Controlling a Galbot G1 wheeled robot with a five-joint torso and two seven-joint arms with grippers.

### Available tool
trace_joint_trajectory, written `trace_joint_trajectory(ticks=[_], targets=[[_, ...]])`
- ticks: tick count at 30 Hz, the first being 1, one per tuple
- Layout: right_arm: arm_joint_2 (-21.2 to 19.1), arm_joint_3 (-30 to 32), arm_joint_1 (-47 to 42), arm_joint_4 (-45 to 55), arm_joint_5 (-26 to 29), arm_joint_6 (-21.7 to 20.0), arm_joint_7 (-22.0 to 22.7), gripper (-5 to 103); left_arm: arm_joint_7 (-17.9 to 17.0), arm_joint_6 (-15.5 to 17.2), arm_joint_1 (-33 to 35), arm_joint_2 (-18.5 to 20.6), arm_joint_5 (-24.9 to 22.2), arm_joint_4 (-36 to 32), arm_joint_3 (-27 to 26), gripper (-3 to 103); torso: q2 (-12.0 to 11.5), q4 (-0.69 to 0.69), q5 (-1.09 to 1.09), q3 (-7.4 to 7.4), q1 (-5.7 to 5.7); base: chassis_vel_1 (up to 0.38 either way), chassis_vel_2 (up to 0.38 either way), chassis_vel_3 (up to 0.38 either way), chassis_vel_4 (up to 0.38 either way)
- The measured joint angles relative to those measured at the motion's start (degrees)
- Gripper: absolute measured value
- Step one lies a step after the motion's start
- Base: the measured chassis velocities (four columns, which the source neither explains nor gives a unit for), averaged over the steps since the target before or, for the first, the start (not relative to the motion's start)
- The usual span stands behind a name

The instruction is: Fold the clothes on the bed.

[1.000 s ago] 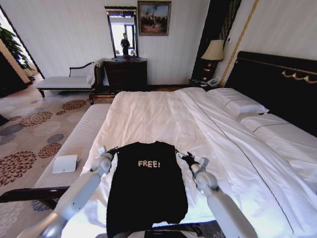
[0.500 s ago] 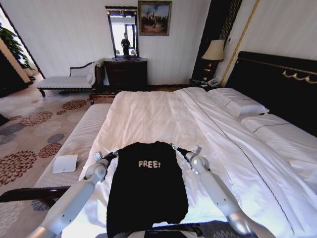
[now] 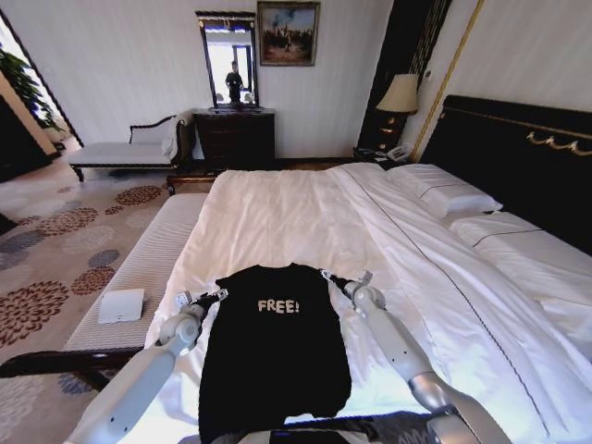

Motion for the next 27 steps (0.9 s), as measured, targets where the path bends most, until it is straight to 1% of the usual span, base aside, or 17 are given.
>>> trace_joint_trajectory(ticks=[1,2,3,4,5,6,8,10,11,14,15,16,19,21,22,23,27], targets=[[0.0,0.0,0.0,0.0,0.0,0.0,0.0,85,0.0,0.0,0.0,0.0,0.0,0.0,0.0,100,0.0,0.0,0.0,0.0,0.0,0.0,0.0,0.0,0.0],[0.4,-0.1,0.3,-0.4,-0.2,-0.1,0.0,80,-0.2,0.0,0.1,0.1,-0.2,-0.1,-0.1,100,0.0,0.0,0.01,0.0,0.0,0.0,0.0,0.0,0.0],[0.4,-0.2,0.3,-0.5,-0.2,-0.1,0.0,80,-0.2,0.0,0.1,0.1,-0.2,-0.1,-0.1,100,0.0,0.0,0.01,0.0,0.0,0.0,0.0,0.0,0.0],[0.8,-0.5,0.6,-0.9,-0.6,-0.1,0.1,74,-0.4,0.0,0.1,0.2,-0.4,-0.1,-0.2,100,0.0,0.0,0.01,0.0,0.0,0.0,0.0,0.0,0.0],[1.5,-0.8,0.9,-1.8,-1.3,-0.2,0.1,57,-0.6,0.0,0.0,0.2,-0.8,-0.1,-0.2,100,0.0,0.01,0.0,0.0,0.0,0.0,0.0,0.0,0.0],[1.6,-0.8,1.0,-2.0,-1.3,-0.2,0.1,51,-0.6,0.0,-0.3,0.2,-0.9,0.1,-0.1,100,0.0,0.01,0.01,0.0,0.0,0.0,0.0,0.0,0.0],[1.6,-0.8,1.1,-2.1,-1.3,-0.2,0.1,51,-0.6,0.0,-0.6,0.0,-1.0,0.5,0.1,100,0.0,0.01,0.01,0.0,0.0,0.0,0.0,0.0,0.0],[1.6,-0.8,1.1,-2.1,-1.3,-0.2,0.2,40,-0.6,0.0,-1.4,-0.6,-1.4,1.5,0.5,100,0.0,0.01,0.01,0.0,0.0,0.0,0.0,0.0,0.0],[1.6,-0.8,1.1,-2.1,-1.3,-0.2,0.2,40,-0.6,0.0,-1.4,-0.6,-1.4,1.5,0.5,100,0.0,0.01,0.01,0.0,0.0,0.0,0.0,0.0,0.0],[1.6,-0.8,0.9,-1.7,-1.6,-0.2,0.4,24,-0.6,0.4,-3.6,-2.5,-4.3,3.6,1.1,100,0.0,0.02,0.0,0.0,0.0,0.0,0.0,0.0,0.0],[1.6,-0.8,0.9,-1.7,-1.6,-0.2,0.4,24,-0.6,0.4,-3.6,-2.5,-4.3,3.6,1.1,100,0.0,0.02,0.0,0.0,0.0,0.0,0.0,0.0,0.0],[1.6,-0.8,0.8,-1.6,-1.6,-0.2,0.5,18,-0.6,0.5,-4.7,-3.4,-5.3,4.7,1.3,100,0.0,0.01,0.02,0.0,0.0,0.0,0.0,0.0,0.0],[1.5,-0.8,0.7,-1.5,-1.7,-0.2,0.6,13,-0.6,0.6,-7.1,-5.1,-6.5,6.7,1.8,100,0.0,0.01,0.01,0.0,0.0,0.0,0.0,0.0,0.0],[1.4,-0.8,0.7,-1.4,-1.8,-0.2,0.7,3,-0.5,0.6,-9.4,-6.3,-6.8,8.9,2.3,100,0.0,0.0,0.02,0.0,0.0,0.0,0.0,0.0,0.0],[1.4,-0.8,0.6,-1.4,-1.8,-0.3,0.8,1,-0.3,0.6,-10.5,-6.8,-6.9,10.0,2.6,100,0.0,0.0,0.01,0.0,0.0,0.0,0.0,0.0,0.0],[1.4,-0.8,0.6,-1.4,-1.9,-0.2,0.8,1,-0.1,0.6,-11.3,-7.2,-6.9,11.0,2.7,103,0.0,0.01,0.01,0.01,0.0,0.0,0.0,0.0,0.0],[1.3,-0.8,0.5,-1.3,-2.1,-0.3,1.0,1,0.3,0.5,-13.3,-8.2,-6.8,14.0,3.0,98,0.0,0.0,0.01,0.01,0.0,0.0,0.0,0.0,0.0]])
